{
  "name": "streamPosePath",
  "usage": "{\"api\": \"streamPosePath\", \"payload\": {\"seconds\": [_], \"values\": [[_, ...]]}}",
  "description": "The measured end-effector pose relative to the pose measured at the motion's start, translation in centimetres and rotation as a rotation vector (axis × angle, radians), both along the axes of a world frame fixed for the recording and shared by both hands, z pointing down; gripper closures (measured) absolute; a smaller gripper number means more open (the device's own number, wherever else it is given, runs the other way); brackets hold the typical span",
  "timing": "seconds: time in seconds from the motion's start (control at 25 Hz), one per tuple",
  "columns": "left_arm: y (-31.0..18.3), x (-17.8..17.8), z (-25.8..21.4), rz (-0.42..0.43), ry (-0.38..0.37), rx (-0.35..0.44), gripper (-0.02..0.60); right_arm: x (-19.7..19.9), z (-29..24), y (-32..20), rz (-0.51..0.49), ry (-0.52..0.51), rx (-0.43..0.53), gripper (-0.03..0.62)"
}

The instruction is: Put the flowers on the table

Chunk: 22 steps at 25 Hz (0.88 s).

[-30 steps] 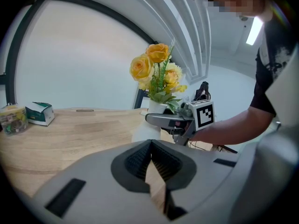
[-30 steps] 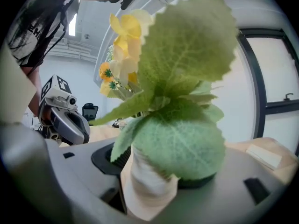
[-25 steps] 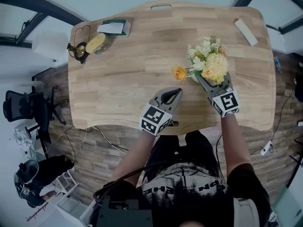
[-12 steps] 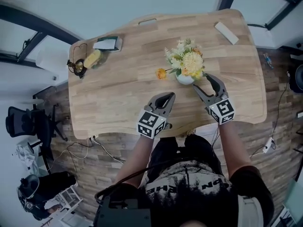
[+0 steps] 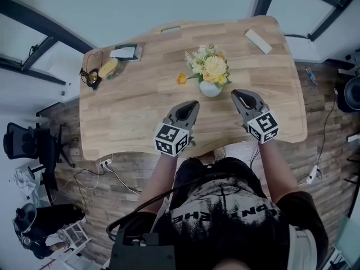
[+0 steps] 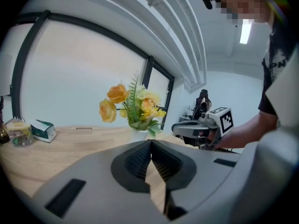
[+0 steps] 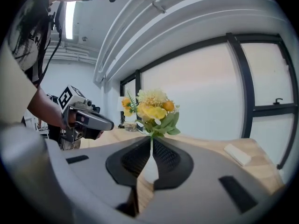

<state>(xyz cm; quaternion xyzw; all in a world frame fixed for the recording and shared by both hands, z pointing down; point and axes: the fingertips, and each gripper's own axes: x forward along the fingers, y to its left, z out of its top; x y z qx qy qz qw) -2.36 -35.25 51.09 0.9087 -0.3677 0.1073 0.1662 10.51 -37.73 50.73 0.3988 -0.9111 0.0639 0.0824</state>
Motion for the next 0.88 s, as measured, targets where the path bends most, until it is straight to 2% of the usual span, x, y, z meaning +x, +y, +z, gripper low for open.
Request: {"api": "streamPosePath", "payload": {"seconds": [0.44, 0.88], "values": [[-0.7, 0.1, -3.7, -0.046, 0.010, 0.096, 0.568, 0.7, -3.7, 0.7, -0.026, 0.035, 0.013, 0.576], [-1.3, -0.1, -4.8, -0.064, 0.003, 0.124, 0.568, 0.2, -4.9, -0.2, -0.058, 0.047, 0.038, 0.577]]}}
